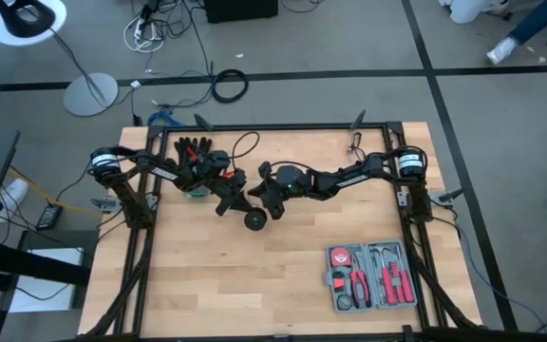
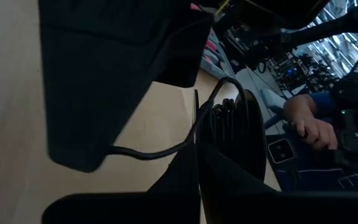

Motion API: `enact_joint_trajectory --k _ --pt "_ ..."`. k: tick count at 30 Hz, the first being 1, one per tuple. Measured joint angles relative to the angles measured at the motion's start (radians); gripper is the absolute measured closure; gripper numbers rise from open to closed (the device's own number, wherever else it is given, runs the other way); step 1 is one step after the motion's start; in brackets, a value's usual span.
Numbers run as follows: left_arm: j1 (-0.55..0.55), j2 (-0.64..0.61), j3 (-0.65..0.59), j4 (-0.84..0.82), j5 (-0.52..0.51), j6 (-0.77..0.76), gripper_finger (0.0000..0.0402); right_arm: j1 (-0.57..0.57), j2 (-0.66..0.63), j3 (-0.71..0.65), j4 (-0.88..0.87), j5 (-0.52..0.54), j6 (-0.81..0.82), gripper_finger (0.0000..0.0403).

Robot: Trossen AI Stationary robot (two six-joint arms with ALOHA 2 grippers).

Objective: Coil cords
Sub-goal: Coil the black wire

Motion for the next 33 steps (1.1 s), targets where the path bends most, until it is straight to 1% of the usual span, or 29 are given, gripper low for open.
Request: enact_joint_trajectory --k 2,6,9,17,21,25,29,33 --pt "0.0 0.0 0.0 0.0 -0.009 0.0 0.0401 0.0 0.0 0.0 -0.014 0.018 0.009 0.0401" --pt "0.0 0.0 0.0 0.0 -0.027 0.001 0.0401 0.0 0.0 0.0 -0.072 0.096 0.01 0.0401" --pt "0.0 0.0 0.0 -0.002 -0.059 0.009 0.0401 0.0 0.0 0.0 -0.135 0.106 0.028 0.0402" --pt "0.0 0.0 0.0 -0.013 -0.164 0.055 0.0401 -0.002 0.0 0.0 -0.271 0.111 0.182 0.0402" --pt "0.0 0.0 0.0 -0.05 -0.246 0.084 0.0401 -0.002 -0.018 0.0 -0.357 0.148 0.266 0.0402" --pt "0.0 0.0 -0.001 -0.096 -0.339 0.106 0.0401 -0.002 -0.06 0.0 -0.486 0.183 0.365 0.0403" --pt "0.0 -0.001 -0.001 -0.099 -0.38 0.107 0.0402 -0.002 -0.086 0.0 -0.559 0.185 0.435 0.0403" --pt "0.0 -0.001 0.0 -0.103 -0.389 0.121 0.0401 -0.001 -0.095 0.0 -0.591 0.186 0.464 0.0403"
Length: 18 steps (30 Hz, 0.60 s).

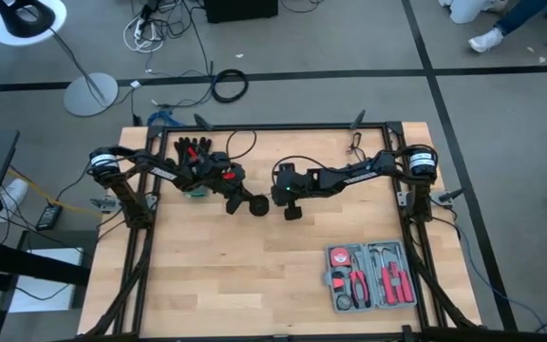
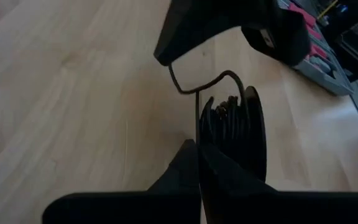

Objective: Coil cords
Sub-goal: Coil the black wire

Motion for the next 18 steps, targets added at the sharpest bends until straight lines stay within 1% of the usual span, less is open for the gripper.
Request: enact_joint_trajectory --k 4,12,14,18 --pt "0.0 -0.001 0.0 -0.013 -0.008 0.011 0.0401 0.002 -0.003 0.0 -0.052 0.046 0.036 0.0403" --pt "0.0 -0.001 0.001 -0.012 -0.136 -0.055 0.0402 0.01 -0.005 0.0 -0.141 0.049 0.154 0.0403" --pt "0.0 -0.001 0.001 0.007 -0.171 -0.075 0.0402 0.015 -0.005 0.0 -0.139 0.035 0.181 0.0403" --pt "0.0 0.001 0.0 0.081 -0.266 -0.148 0.0401 0.017 -0.005 0.0 -0.131 -0.033 0.255 0.0403"
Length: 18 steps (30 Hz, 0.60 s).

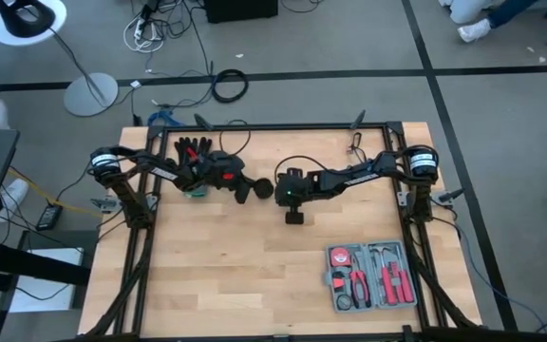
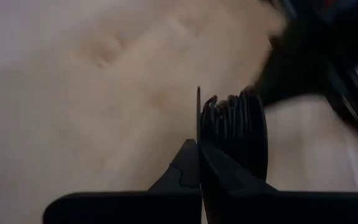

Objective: Coil cords
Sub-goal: Coil the black wire

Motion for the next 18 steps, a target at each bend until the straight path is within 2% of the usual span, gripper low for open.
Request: enact_joint_trajectory --k 5,9,14,18 --pt "0.0 0.001 -0.002 0.123 -0.1 -0.101 0.0401 -0.001 0.001 0.0 0.128 -0.025 0.016 0.0403" --pt "0.0 0.001 -0.002 0.176 -0.128 -0.163 0.0401 -0.001 0.009 -0.001 0.241 -0.029 -0.013 0.0403" --pt "-0.015 0.001 -0.001 0.186 -0.169 -0.218 0.0401 -0.017 0.035 -0.002 0.323 -0.045 -0.023 0.0403" --pt "-0.043 0.001 -0.001 0.189 -0.246 -0.24 0.0401 -0.024 0.081 -0.001 0.418 -0.07 -0.021 0.0403"
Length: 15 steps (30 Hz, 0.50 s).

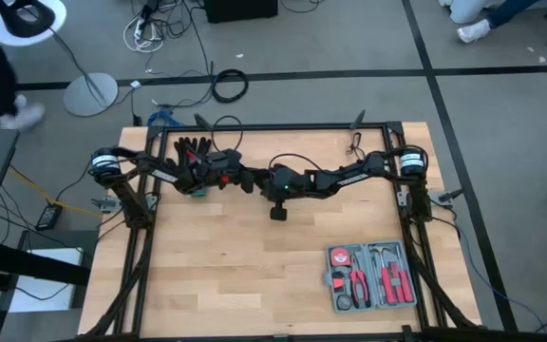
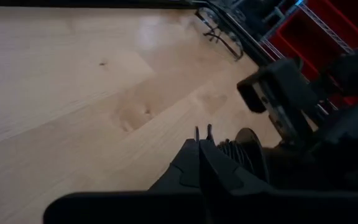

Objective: Coil cords
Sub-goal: Coil the black wire

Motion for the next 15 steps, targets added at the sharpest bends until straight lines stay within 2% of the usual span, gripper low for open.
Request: enact_joint_trajectory --k 4,15 --pt "-0.027 0.0 0.0 -0.011 -0.069 0.004 0.0401 0.003 0.024 0.0 0.089 -0.015 0.015 0.0403" --pt "-0.064 0.0 0.002 -0.076 -0.145 0.08 0.0401 -0.008 0.025 0.0 0.213 -0.026 0.067 0.0403"
